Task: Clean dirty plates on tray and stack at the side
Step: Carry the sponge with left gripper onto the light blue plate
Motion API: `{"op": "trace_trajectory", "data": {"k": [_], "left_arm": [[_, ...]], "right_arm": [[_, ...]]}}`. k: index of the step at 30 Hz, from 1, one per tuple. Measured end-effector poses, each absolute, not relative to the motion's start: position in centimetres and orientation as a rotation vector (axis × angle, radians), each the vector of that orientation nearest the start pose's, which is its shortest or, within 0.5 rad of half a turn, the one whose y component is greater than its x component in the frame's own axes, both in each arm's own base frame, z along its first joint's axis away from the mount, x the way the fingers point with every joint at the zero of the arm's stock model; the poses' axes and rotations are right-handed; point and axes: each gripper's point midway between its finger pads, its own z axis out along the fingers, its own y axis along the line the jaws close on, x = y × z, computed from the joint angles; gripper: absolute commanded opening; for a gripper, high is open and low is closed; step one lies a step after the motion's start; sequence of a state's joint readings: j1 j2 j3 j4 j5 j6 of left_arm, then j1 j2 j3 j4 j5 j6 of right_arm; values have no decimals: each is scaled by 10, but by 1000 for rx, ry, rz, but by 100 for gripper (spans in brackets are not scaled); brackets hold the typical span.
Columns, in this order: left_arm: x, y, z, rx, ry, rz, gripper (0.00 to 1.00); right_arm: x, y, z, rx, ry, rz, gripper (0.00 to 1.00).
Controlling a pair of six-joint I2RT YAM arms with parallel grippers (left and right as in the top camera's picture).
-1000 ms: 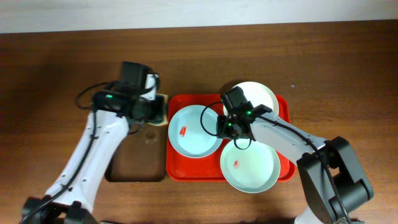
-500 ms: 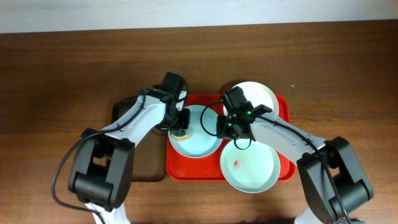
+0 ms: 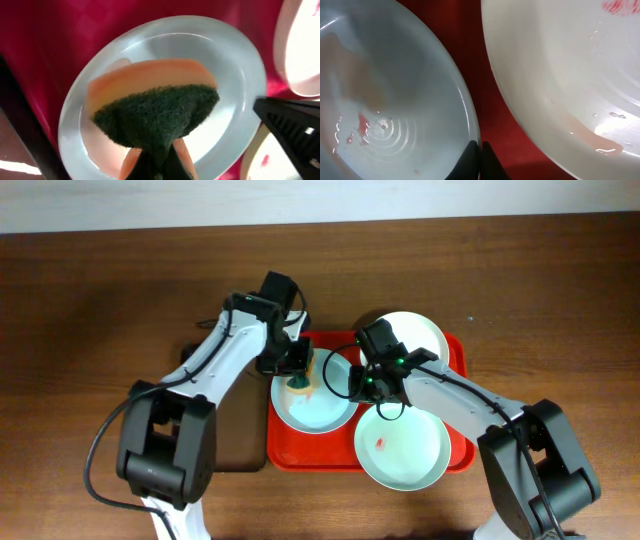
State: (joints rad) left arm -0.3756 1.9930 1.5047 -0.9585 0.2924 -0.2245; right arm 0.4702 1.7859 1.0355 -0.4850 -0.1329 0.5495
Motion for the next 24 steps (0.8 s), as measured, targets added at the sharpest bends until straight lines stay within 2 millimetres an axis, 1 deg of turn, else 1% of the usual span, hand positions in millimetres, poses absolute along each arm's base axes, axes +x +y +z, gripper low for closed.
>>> {"op": "trace_trajectory", "data": {"k": [1, 3, 4, 6, 8, 13, 24], "left_arm": [[356, -195, 54, 277, 3057, -451, 0], [347, -191, 39, 316, 3068, -320, 0], [344, -190, 33, 325, 3067, -291, 0], [343, -190, 21, 321, 3050, -261, 0], [342, -190, 11, 294, 3031, -272, 0], [340, -194, 7, 255, 2962, -364, 0], [337, -197, 6, 250, 2959, -438, 0]], "right_arm": [[326, 191, 18, 82, 2884, 407, 4], [325, 191, 18, 82, 2886, 410, 4], [325, 191, 18, 81, 2886, 410, 4], [325, 191, 18, 83, 2886, 410, 4], [325, 191, 18, 82, 2886, 410, 4], [326, 191, 17, 83, 2886, 407, 4], [326, 190, 17, 86, 2884, 398, 4]]}}
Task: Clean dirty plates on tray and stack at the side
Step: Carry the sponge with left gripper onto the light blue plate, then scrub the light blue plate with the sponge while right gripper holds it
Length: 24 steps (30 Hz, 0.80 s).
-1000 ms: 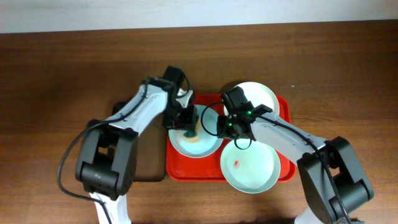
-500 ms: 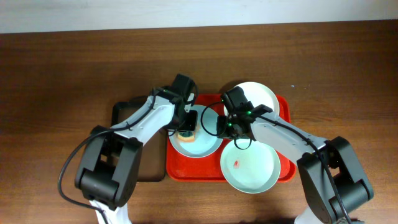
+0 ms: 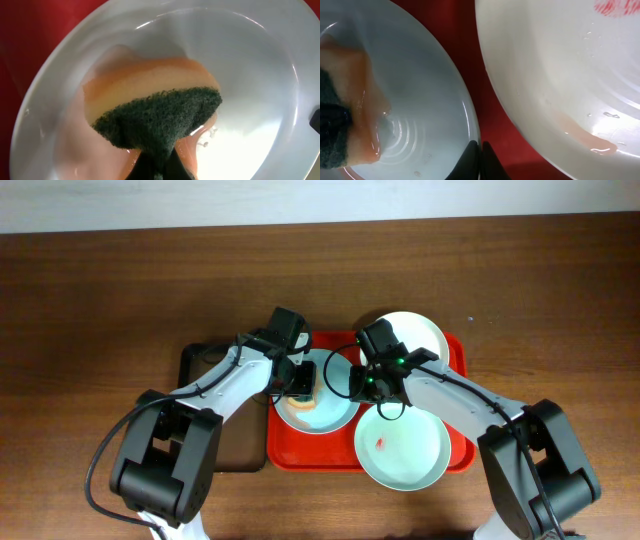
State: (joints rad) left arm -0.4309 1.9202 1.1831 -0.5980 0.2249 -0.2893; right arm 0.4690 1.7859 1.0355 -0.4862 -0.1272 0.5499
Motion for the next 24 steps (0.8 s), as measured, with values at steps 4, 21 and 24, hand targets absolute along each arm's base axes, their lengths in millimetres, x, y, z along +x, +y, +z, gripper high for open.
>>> {"op": "trace_trajectory", "data": {"k": [4, 21, 24], "left_arm": [[335, -201, 6, 265, 2959, -439, 0], [336, -182, 32, 235, 2934, -184, 0], [334, -178, 11, 176, 2985, -140, 0]], "right_arm": [[326, 189, 17, 87, 2883, 393, 4], [327, 191, 18, 85, 2881, 407, 4], [327, 191, 18, 85, 2881, 408, 4]]}}
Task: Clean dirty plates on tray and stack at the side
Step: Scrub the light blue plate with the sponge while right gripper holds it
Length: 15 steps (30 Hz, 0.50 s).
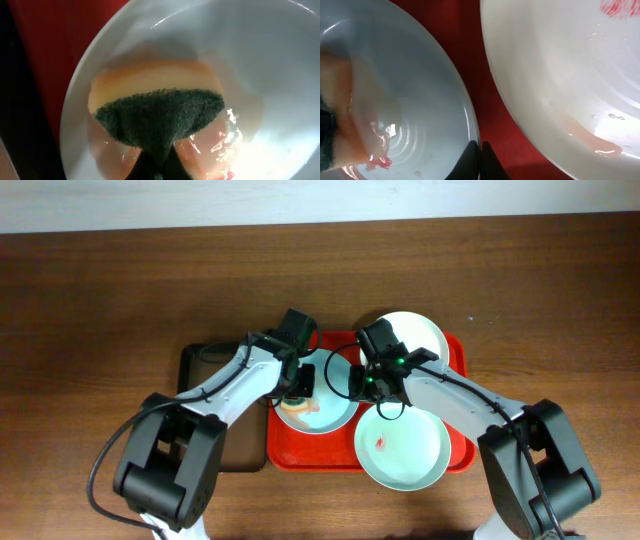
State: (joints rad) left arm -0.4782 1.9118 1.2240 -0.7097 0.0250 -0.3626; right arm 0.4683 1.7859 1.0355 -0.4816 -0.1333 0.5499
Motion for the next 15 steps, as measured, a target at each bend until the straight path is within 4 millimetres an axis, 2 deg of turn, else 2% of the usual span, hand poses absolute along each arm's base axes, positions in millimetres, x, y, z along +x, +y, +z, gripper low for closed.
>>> {"op": "trace_trajectory", "data": {"k": [2, 6, 8, 10, 12, 15], "left_arm": [[333, -181, 8, 167, 3007, -175, 0], [328, -203, 13, 174, 3043, -433, 0], [334, -210, 26, 171, 3016, -526, 0], [341, -204, 50, 157, 2953, -524, 0], [339, -208, 72, 182, 2918, -522, 0], [321, -226, 61, 264, 2963, -509, 0]], "right_arm": [[327, 191, 18, 85, 2882, 410, 4], [327, 190, 18, 86, 2881, 404, 4], [327, 190, 18, 87, 2881, 404, 4], [327, 191, 18, 85, 2881, 406, 4], [327, 190, 18, 86, 2881, 406, 4], [327, 191, 18, 86, 2881, 407, 4]]}}
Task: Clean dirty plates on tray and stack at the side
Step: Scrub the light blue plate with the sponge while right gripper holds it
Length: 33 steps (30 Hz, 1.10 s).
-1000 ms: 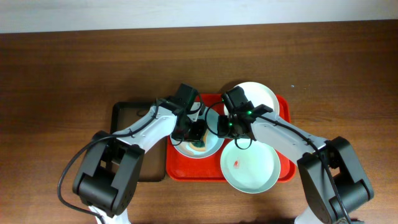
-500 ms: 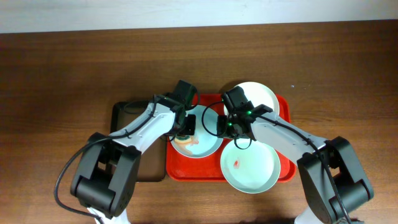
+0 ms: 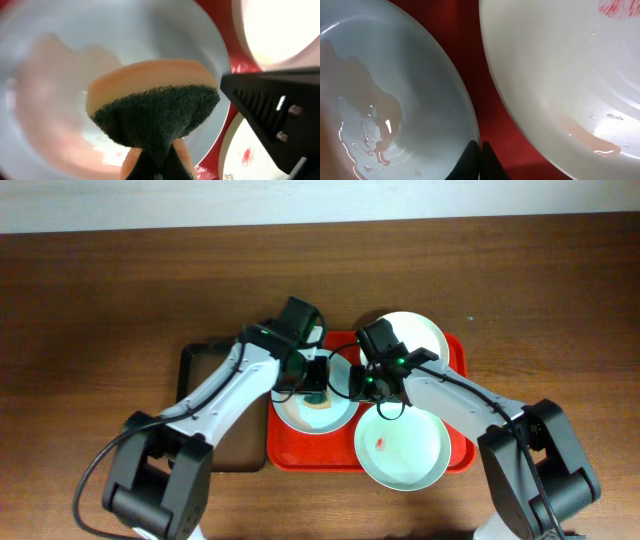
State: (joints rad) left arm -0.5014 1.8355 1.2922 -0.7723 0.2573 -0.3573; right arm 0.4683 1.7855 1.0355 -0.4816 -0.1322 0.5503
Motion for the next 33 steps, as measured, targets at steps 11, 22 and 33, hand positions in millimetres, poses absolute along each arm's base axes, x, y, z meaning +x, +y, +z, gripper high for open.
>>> {"op": "trace_trajectory", "data": {"k": [11, 22, 33], "left_arm": [[322, -208, 11, 236, 3069, -299, 0], [318, -106, 103, -60, 2993, -173, 0], [299, -73, 6, -101, 3063, 44, 0]], "right_arm": [[327, 191, 18, 85, 2882, 407, 4], [326, 191, 18, 84, 2883, 414, 4], [327, 192, 18, 85, 2879, 420, 4]]}}
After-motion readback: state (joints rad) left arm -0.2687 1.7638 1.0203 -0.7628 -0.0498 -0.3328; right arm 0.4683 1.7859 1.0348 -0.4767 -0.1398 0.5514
